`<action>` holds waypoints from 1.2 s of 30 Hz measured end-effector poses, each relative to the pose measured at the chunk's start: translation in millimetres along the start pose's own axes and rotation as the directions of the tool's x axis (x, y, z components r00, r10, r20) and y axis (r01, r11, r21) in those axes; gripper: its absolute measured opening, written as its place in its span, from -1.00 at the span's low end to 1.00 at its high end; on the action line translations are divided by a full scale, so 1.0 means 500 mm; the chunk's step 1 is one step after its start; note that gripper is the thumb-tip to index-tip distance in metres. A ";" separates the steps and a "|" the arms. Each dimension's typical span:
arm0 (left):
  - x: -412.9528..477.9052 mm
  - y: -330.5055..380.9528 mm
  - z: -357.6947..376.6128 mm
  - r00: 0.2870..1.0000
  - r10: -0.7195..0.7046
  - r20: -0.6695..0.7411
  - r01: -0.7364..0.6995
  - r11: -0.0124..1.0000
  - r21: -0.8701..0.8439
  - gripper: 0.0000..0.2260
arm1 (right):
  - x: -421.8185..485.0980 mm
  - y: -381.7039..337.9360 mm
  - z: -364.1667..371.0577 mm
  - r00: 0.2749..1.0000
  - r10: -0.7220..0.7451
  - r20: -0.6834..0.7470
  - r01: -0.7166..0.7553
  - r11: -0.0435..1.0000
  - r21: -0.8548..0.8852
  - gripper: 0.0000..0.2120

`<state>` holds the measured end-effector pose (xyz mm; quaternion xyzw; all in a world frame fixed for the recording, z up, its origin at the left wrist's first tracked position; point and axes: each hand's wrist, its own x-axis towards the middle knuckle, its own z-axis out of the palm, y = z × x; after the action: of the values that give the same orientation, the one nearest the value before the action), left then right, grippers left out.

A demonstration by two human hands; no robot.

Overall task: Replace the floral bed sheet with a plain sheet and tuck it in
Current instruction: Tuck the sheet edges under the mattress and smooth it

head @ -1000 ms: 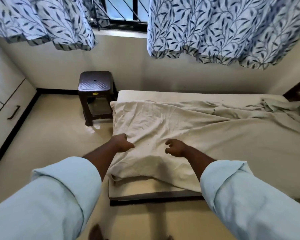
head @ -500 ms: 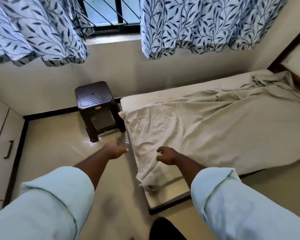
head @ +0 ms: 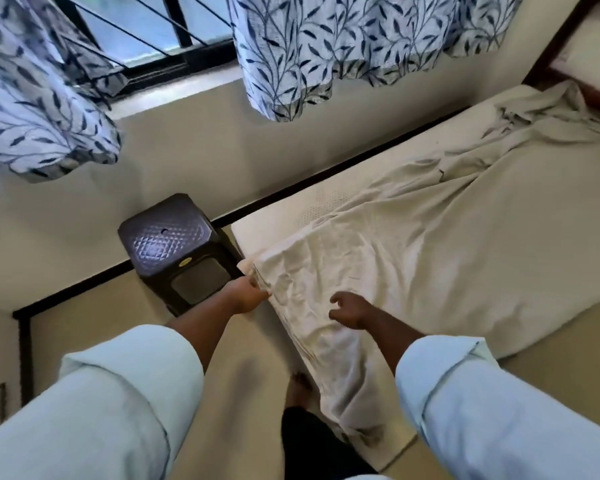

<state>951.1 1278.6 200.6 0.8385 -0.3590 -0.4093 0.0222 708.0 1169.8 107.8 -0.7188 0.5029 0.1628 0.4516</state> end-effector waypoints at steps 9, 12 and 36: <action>0.293 0.044 -0.119 0.991 0.051 0.123 -0.058 0.997 0.053 -0.65 | 0.167 -0.067 -0.009 0.981 0.195 -0.006 -0.190 0.961 0.199 -0.55; 0.355 0.038 -0.127 0.984 0.050 0.172 -0.069 0.992 0.103 -0.65 | 0.187 -0.079 0.006 0.971 0.239 -0.019 -0.226 0.940 0.255 -0.60; 0.646 -0.003 0.012 0.838 0.275 0.472 -0.409 0.888 0.210 -0.50 | 0.199 -0.163 0.354 0.640 0.663 -0.387 -0.424 0.726 0.542 -0.17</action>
<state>1079.2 1080.7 -20.6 0.6419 -0.5588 -0.5128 -0.1123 861.8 1263.6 -16.5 -0.4337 0.8301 -0.0299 0.3492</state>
